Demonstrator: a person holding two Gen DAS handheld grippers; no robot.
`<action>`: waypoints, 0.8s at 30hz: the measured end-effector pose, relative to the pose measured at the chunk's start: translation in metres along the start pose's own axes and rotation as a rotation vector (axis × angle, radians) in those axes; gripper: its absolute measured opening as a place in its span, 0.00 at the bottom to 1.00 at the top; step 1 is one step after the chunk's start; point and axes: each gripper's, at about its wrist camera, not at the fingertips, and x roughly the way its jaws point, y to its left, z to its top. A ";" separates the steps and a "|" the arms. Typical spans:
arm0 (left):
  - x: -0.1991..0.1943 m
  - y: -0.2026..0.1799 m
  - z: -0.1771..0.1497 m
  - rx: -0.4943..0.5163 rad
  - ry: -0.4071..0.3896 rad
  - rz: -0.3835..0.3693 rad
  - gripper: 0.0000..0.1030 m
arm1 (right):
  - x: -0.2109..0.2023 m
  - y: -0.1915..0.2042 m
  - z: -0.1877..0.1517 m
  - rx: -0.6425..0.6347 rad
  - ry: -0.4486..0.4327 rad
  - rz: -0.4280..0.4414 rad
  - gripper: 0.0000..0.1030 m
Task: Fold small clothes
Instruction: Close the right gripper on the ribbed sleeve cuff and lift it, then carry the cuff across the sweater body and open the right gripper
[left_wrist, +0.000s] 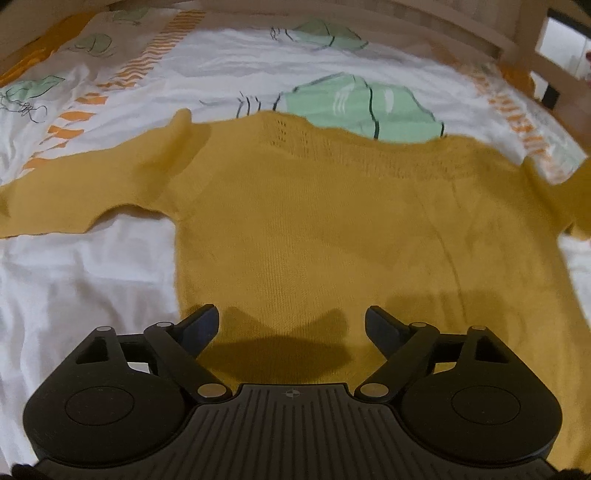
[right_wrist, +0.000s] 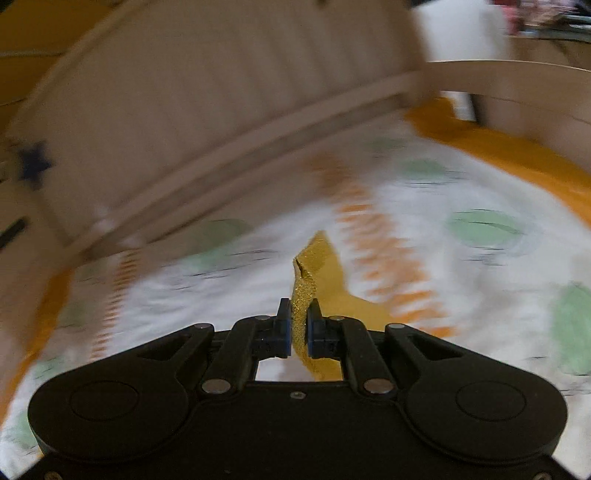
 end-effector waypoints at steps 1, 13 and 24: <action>-0.004 0.002 0.002 -0.007 -0.010 -0.003 0.84 | 0.006 0.021 -0.003 -0.014 0.012 0.039 0.14; -0.032 0.039 0.022 -0.158 -0.084 -0.050 0.84 | 0.110 0.188 -0.112 -0.116 0.231 0.323 0.14; -0.041 0.074 0.027 -0.321 -0.112 -0.080 0.83 | 0.162 0.218 -0.224 -0.167 0.377 0.364 0.26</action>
